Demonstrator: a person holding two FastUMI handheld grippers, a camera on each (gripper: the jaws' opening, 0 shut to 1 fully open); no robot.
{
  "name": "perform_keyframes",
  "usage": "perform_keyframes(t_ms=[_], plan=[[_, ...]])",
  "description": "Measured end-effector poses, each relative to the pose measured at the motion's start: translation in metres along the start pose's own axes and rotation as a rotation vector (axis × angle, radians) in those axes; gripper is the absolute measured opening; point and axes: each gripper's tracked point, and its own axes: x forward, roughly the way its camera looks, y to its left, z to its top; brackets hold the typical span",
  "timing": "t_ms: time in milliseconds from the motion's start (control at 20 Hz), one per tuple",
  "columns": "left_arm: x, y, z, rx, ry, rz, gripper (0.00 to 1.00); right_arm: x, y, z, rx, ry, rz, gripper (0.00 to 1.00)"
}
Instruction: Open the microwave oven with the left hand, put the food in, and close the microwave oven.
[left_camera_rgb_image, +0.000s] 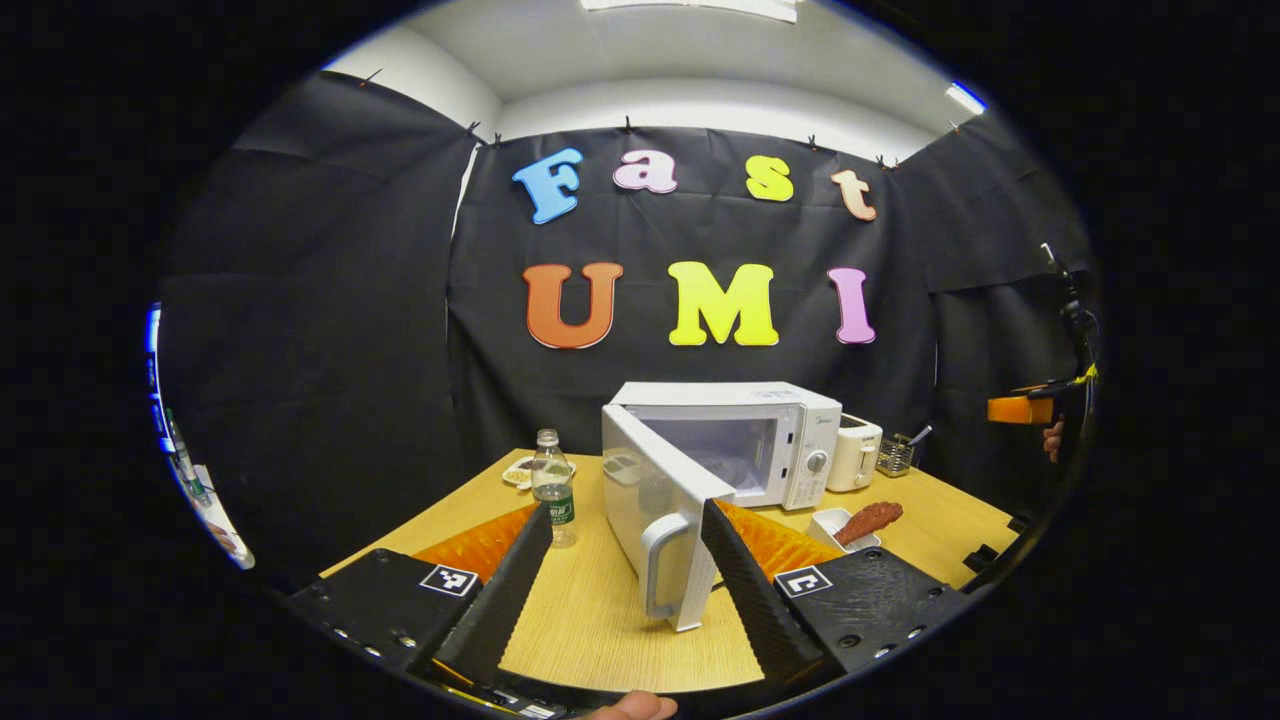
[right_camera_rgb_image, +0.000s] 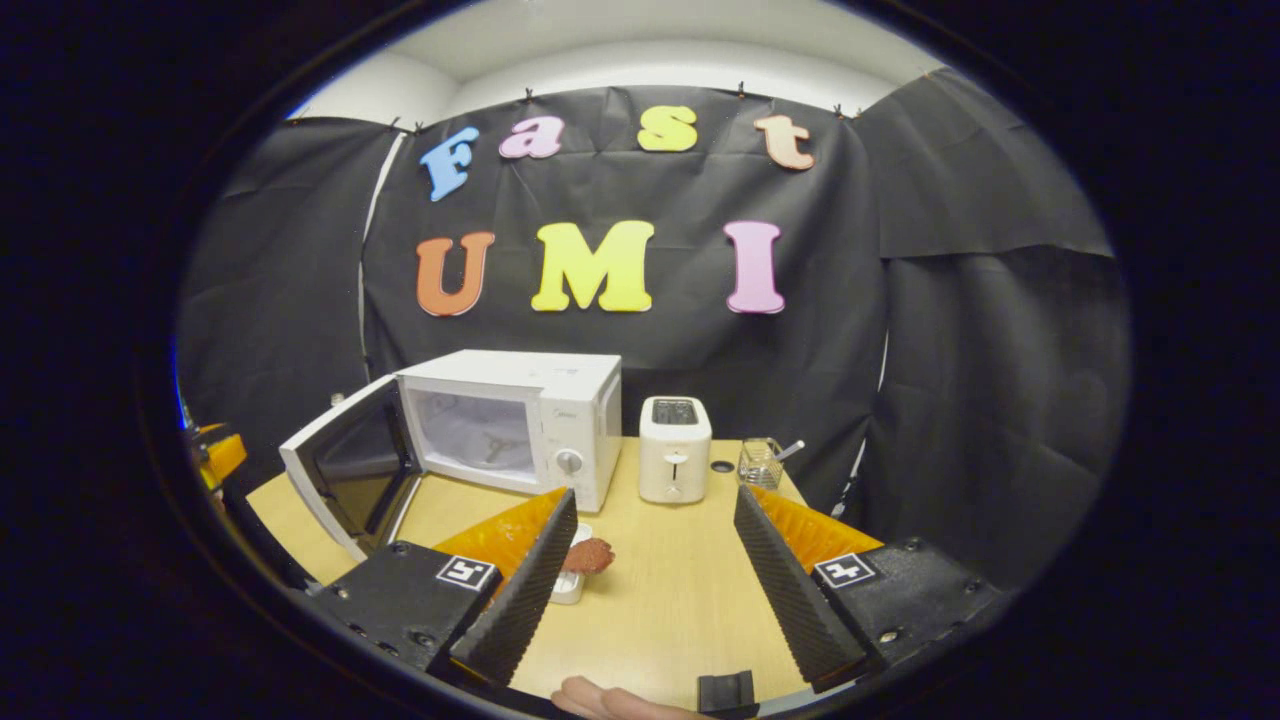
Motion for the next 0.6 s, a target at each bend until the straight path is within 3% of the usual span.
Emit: perform_keyframes(t_ms=[300, 500, 550, 600], plan=[[0.030, -0.018, 0.053, 0.009, -0.075, -0.016, 0.92, 0.071, 0.008, -0.037, 0.025, 0.185, 0.102, 1.00], [0.055, -0.014, 0.078, 0.028, -0.123, 0.032, 0.92, 0.121, 0.021, -0.077, 0.115, 0.379, 0.227, 1.00], [0.059, -0.010, 0.083, 0.023, -0.136, 0.054, 0.93, 0.131, 0.025, -0.087, 0.148, 0.430, 0.264, 0.92], [0.064, -0.010, 0.086, 0.012, -0.143, 0.063, 0.93, 0.139, 0.028, -0.097, 0.183, 0.476, 0.306, 1.00]])
